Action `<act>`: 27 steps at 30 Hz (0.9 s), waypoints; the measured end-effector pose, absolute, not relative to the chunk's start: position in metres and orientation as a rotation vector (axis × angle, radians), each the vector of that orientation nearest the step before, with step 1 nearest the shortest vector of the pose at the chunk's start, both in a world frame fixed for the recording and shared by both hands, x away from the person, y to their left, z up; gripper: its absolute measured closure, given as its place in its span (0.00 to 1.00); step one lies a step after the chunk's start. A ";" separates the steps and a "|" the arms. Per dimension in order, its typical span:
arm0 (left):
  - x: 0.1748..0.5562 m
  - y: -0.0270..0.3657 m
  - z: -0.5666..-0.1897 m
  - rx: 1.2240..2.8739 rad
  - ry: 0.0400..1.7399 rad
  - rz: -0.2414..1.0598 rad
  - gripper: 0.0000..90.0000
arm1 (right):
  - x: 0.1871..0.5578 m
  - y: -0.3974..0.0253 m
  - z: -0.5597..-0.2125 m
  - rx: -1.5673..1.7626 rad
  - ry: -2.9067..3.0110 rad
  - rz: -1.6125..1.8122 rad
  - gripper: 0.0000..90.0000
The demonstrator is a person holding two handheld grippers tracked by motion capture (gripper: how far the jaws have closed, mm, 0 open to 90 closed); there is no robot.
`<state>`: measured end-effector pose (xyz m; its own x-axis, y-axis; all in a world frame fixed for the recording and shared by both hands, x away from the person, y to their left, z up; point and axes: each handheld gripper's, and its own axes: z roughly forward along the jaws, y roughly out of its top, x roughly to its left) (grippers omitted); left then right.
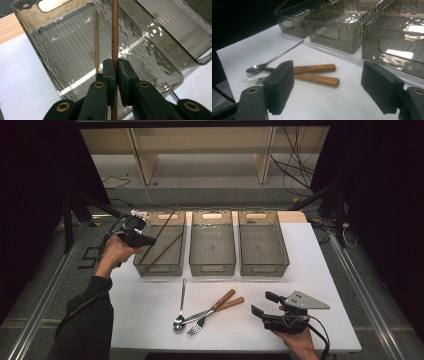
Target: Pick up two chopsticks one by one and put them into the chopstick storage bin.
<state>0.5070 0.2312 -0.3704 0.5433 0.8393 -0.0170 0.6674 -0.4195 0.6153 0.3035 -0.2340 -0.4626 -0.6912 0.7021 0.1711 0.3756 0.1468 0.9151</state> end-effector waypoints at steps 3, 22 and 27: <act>0.512 0.230 -0.370 2.226 1.219 0.413 0.94 | 0.303 -0.233 -0.463 1.041 2.134 1.559 0.30; 0.528 0.229 -0.390 2.224 1.285 0.433 0.94 | 0.303 -0.233 -0.463 1.038 2.142 1.560 0.30; 0.527 0.231 -0.397 2.217 1.297 0.424 0.94 | 0.303 -0.233 -0.463 1.043 2.140 1.559 0.30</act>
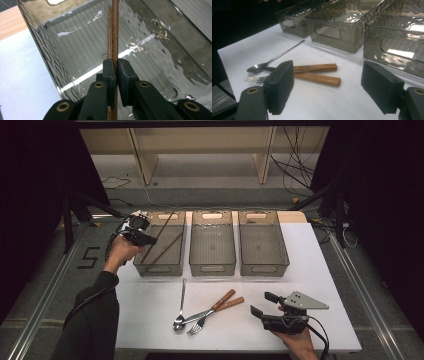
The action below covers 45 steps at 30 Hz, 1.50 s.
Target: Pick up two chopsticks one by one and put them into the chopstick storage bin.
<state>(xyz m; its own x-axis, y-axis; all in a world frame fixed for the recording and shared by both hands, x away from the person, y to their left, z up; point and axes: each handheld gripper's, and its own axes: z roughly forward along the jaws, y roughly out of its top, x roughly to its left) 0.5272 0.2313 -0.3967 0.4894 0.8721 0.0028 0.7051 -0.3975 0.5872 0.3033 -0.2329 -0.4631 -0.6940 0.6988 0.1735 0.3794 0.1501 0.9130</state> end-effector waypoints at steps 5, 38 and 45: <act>0.526 0.234 -0.403 2.212 1.311 0.410 0.94 | 0.303 -0.233 -0.463 1.039 2.140 1.559 0.30; 0.476 0.220 -0.386 2.057 1.321 0.318 0.29 | 0.302 -0.232 -0.463 1.039 2.141 1.554 0.30; 0.442 0.216 -0.394 2.000 1.272 0.337 0.26 | 0.302 -0.232 -0.463 1.039 2.139 1.554 0.30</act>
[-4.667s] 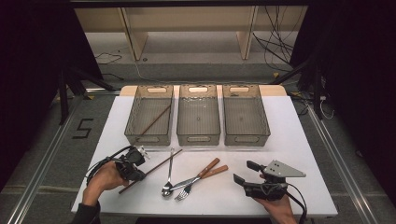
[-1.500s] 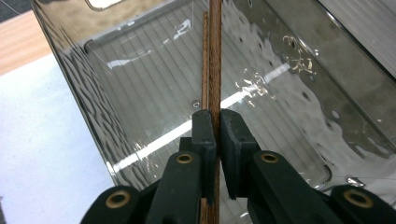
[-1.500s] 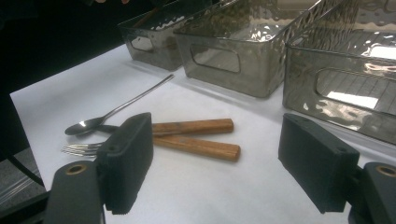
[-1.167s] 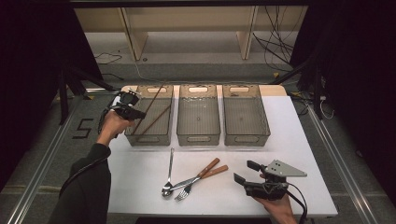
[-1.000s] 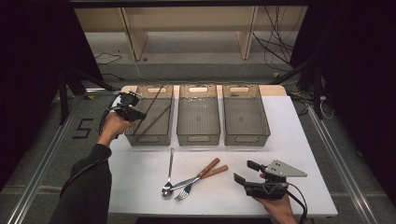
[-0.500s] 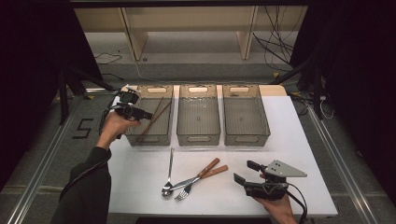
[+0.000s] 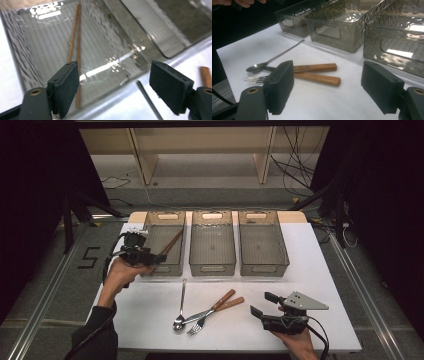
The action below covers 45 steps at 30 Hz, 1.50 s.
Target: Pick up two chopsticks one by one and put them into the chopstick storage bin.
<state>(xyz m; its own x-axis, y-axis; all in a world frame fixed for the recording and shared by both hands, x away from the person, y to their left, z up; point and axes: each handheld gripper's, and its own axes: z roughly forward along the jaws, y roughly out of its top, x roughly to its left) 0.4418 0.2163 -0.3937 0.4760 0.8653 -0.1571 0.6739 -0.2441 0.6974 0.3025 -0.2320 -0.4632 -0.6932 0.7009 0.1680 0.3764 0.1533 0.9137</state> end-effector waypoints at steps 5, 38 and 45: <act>0.424 0.209 -0.400 1.985 1.246 0.343 0.25 | 0.302 -0.231 -0.463 1.037 2.140 1.551 0.30; 0.373 0.155 -0.434 2.179 1.281 0.318 0.20 | 0.302 -0.231 -0.464 1.023 2.146 1.550 0.30; 0.369 0.151 -0.439 2.180 1.311 0.345 0.21 | 0.302 -0.235 -0.466 1.035 2.142 1.553 0.30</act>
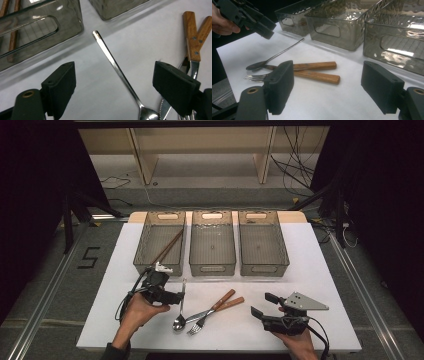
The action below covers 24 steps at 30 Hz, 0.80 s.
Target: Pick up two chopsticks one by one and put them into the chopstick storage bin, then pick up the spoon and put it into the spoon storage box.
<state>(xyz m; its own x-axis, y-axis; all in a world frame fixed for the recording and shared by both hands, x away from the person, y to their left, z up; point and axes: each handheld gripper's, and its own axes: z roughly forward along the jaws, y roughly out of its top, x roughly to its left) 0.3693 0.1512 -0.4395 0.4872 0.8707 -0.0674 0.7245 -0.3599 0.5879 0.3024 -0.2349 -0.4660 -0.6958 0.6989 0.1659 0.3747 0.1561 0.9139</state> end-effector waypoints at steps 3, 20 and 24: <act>0.367 0.148 -0.442 2.196 1.304 0.347 0.21 | 0.302 -0.236 -0.466 1.038 2.136 1.553 0.30; 0.361 0.134 -0.463 2.246 1.278 0.303 0.29 | 0.301 -0.234 -0.466 1.031 2.142 1.540 0.30; 0.361 0.131 -0.465 2.247 1.277 0.295 0.32 | 0.302 -0.236 -0.466 1.044 2.140 1.545 0.30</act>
<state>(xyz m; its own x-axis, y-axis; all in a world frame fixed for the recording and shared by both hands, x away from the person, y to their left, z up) 0.3609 0.1308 -0.4650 0.5283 0.8461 -0.0707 0.7296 -0.4097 0.5476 0.3016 -0.2355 -0.4663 -0.6900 0.7045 0.1659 0.3790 0.1565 0.9121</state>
